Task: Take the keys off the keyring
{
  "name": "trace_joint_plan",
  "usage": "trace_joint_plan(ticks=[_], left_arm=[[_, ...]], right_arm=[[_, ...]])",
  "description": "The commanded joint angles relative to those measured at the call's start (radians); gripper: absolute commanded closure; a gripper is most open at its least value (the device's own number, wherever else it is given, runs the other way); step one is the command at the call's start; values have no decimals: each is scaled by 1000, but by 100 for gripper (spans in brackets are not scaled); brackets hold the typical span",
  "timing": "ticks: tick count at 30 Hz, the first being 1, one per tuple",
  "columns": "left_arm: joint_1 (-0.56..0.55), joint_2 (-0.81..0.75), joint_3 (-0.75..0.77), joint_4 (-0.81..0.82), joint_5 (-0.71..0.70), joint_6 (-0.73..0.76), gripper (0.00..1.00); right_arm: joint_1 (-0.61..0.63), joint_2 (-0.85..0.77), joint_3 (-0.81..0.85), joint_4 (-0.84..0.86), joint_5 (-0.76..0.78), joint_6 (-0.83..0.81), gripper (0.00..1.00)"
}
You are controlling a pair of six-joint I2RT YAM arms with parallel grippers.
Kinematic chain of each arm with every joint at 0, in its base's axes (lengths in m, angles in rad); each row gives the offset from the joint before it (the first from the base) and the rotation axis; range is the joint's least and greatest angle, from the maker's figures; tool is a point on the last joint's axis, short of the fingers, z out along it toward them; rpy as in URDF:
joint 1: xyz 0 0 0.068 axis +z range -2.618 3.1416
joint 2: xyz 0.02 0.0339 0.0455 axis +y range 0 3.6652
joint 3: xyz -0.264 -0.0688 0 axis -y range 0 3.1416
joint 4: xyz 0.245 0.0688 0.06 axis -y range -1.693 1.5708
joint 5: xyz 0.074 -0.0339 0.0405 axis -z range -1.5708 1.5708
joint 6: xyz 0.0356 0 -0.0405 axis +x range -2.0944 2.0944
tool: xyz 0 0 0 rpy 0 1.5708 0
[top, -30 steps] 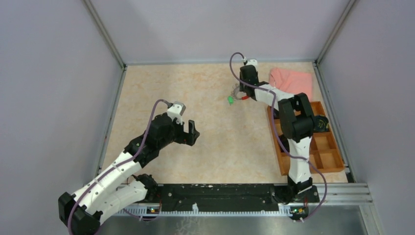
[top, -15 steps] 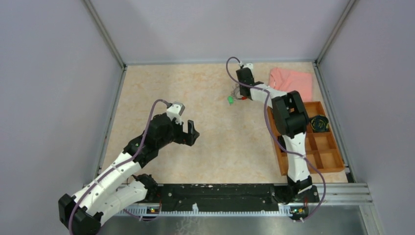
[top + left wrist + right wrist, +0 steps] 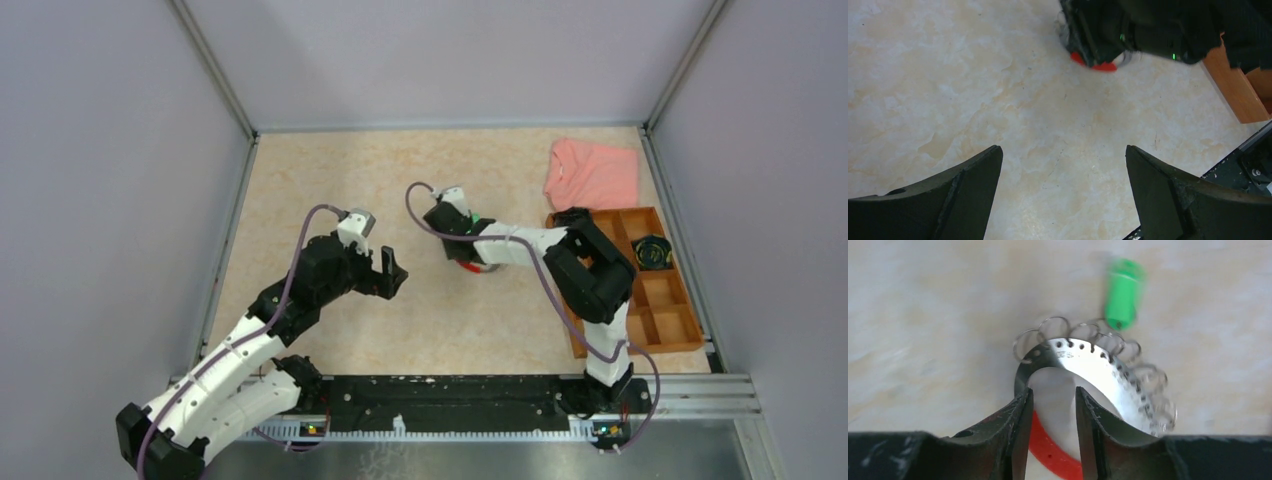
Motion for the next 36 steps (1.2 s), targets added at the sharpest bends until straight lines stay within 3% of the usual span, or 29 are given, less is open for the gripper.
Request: trace_joint_plan(ticks=[1,8,11,15,20,29,36], left_arm=[[6,-29,-7,29,-20,-18,1],[5,-101,-92,31,-93,-212,1],[6,-152,-170,56,-142,-297,1],[5,-174,-294,214,-73,-353,2],[6,-33,-341,316,-78,-369,2],[5,236,-303,481,-2,-355,5],[5,378,-281,534,44,-337,23]], right_arm=[[147,-48,59,-20,-168,89,60],[145,-209,3,3,-102,38,40],[145,-307,-110,61,-131,53,38],[148,-373,-241,119,-223,90,40],[169,-439,-377,226,-306,204,42],[236,-452,-542,417,-284,423,41],[236,-453,-663,591,-306,536,41]])
